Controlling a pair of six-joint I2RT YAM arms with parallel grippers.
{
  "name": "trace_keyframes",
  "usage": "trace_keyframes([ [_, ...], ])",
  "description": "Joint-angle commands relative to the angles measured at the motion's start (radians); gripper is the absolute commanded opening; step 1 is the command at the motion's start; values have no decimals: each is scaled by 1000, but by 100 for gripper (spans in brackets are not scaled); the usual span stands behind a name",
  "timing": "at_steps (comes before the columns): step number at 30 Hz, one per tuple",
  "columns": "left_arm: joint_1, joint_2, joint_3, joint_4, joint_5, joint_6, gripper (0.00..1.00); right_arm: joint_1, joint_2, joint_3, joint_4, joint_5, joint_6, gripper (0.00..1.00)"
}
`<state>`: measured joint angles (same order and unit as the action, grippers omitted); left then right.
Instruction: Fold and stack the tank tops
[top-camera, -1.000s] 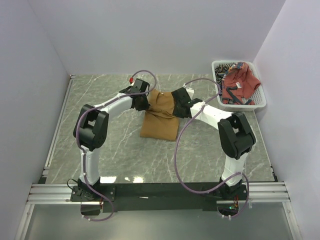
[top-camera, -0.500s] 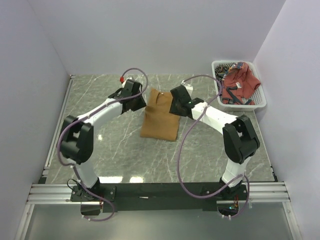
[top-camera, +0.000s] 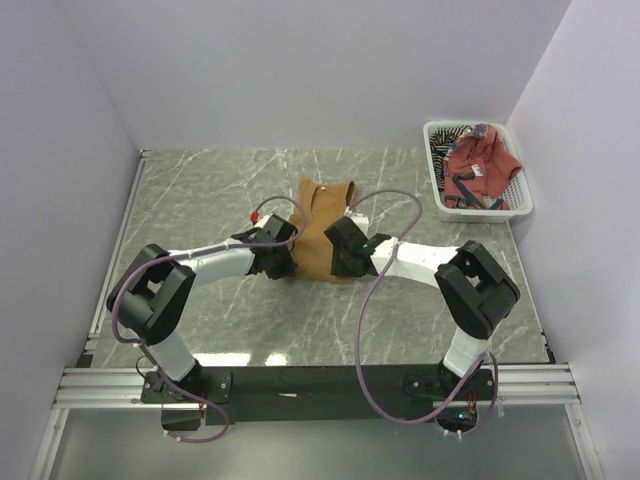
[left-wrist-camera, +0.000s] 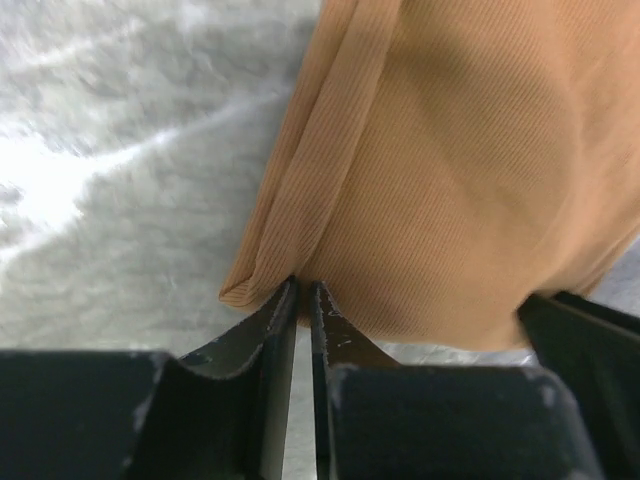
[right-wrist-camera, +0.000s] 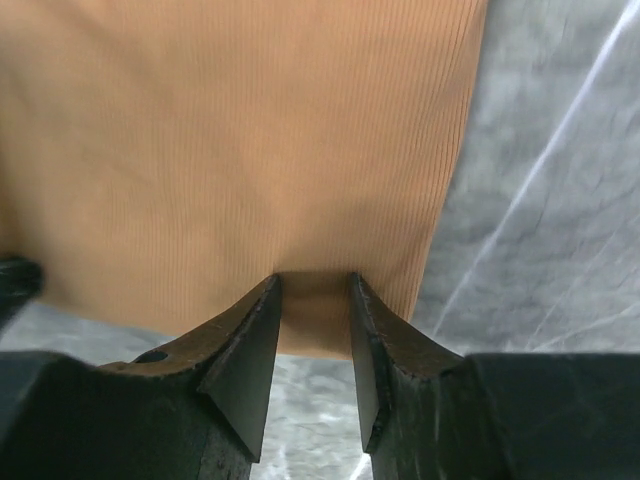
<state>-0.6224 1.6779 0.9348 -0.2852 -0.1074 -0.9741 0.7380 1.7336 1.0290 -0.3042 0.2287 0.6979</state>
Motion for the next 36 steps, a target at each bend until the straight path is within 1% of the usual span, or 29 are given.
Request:
trace_keyframes([
  [1,-36,-35,-30,-23,-60,-67,16,27,-2,-50,36,-2,37,41],
  [8,-112,-96,-129,-107,-81,-135,14,70,-65,-177,14,-17,52,40],
  [10,-146,-139,-154,-130,-81,-155,14,83,-112,-207,-4,-19,61,40],
  [15,-166,-275,-244,-164,-41,-179,15,104,-258,-296,-45,-43,80,41],
  [18,-169,-349,-271,-173,-8,-173,19,112,-325,-305,-71,-65,91,43],
  [20,-169,-374,-254,-195,-3,-160,23,110,-365,-282,-111,-43,97,48],
  [21,-169,-392,-242,-204,-9,-140,27,92,-405,-270,-133,-23,94,50],
  [22,-168,-400,-228,-216,-23,-133,29,72,-422,-256,-133,-8,85,53],
  [24,-157,-415,-179,-235,-55,-97,32,3,-430,-210,-122,-24,69,51],
  [25,-148,-418,-165,-239,-61,-86,33,-70,-422,-172,-95,-40,45,44],
  [26,-136,-419,-145,-241,-61,-77,33,-104,-408,-152,-78,-51,32,42],
  [28,-105,-423,-140,-233,-51,-46,33,-147,-336,-106,-43,-51,0,40],
  [29,-96,-423,-146,-232,-48,-38,33,-187,-306,-57,-32,-51,-12,39],
  [31,-70,-426,-157,-217,-26,-23,32,-227,-206,-11,31,-80,-35,37],
  [32,-63,-426,-171,-209,-18,-21,32,-254,-174,35,57,-87,-40,36],
  [33,-57,-426,-175,-200,-12,-17,31,-267,-104,63,101,-89,-41,33],
  [35,-53,-426,-186,-186,-2,-12,31,-293,-21,172,111,-109,-44,30],
  [36,-50,-423,-188,-183,2,-8,31,-298,59,216,108,-117,-44,28],
])
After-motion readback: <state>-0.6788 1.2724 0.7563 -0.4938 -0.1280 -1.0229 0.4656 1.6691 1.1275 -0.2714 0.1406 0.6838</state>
